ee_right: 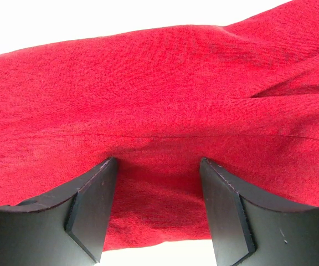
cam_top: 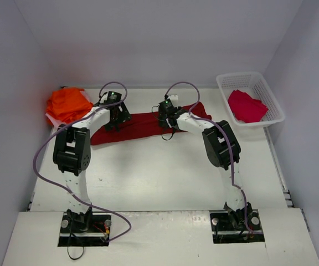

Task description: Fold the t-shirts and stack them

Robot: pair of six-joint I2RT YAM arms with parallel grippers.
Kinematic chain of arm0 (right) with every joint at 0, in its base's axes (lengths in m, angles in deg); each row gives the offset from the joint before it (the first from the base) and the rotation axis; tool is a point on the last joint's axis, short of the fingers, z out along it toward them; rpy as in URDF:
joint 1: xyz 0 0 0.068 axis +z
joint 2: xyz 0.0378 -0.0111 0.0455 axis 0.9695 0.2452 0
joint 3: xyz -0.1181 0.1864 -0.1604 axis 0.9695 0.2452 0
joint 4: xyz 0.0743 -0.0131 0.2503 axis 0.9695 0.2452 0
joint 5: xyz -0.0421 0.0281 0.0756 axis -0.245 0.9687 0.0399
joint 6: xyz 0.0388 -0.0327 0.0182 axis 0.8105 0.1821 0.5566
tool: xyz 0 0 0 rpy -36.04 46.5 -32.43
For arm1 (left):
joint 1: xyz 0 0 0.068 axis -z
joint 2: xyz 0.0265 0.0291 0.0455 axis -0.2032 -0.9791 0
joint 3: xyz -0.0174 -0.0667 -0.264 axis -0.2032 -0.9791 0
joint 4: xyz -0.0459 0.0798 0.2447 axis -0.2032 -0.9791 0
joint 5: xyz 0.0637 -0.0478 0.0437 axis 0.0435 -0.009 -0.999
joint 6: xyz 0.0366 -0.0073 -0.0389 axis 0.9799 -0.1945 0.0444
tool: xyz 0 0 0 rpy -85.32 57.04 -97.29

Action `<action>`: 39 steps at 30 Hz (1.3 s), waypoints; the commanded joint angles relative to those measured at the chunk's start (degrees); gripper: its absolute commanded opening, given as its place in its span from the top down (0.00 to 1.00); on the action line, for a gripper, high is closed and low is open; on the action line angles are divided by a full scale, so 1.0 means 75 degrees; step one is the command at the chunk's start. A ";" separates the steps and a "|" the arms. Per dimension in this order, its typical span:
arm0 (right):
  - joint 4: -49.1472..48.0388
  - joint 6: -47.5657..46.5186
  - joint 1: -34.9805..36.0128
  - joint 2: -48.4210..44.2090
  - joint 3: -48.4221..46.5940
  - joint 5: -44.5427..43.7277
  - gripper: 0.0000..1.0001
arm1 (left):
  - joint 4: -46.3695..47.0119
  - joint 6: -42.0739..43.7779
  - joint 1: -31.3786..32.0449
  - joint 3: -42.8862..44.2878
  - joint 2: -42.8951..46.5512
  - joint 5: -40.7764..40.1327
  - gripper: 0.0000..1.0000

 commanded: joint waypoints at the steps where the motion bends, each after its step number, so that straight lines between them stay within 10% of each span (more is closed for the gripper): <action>1: 0.0487 0.0094 -0.0034 -0.0303 0.0190 0.0100 0.42 | 0.0219 -0.0115 -0.0015 0.0018 0.0794 -0.0225 0.18; 39: 0.0487 0.0094 -0.0034 0.0036 0.0355 -0.0053 0.42 | 0.0372 -0.0185 -0.0027 0.2442 -0.1443 0.0010 0.18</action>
